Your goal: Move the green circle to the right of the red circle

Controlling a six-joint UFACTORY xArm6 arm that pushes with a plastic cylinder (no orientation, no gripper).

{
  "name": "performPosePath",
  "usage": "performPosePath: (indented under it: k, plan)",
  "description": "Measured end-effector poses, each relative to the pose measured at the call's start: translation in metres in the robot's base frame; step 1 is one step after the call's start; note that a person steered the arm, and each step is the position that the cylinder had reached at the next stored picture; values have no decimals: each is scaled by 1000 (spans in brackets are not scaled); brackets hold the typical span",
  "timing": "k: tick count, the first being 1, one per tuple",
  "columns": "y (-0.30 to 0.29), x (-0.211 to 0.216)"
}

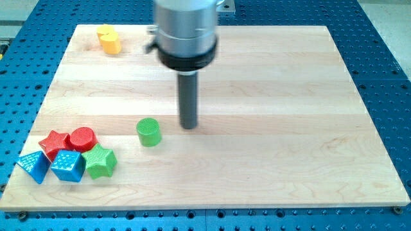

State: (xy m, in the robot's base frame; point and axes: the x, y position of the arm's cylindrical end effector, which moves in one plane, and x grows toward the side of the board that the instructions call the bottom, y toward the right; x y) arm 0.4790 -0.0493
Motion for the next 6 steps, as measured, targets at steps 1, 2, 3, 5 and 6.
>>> performPosePath:
  k: [1,2,3,5,6]
  plan:
    - [-31,1]
    - [-69,2]
    - [-9,-19]
    - [-8,22]
    - [-64,30]
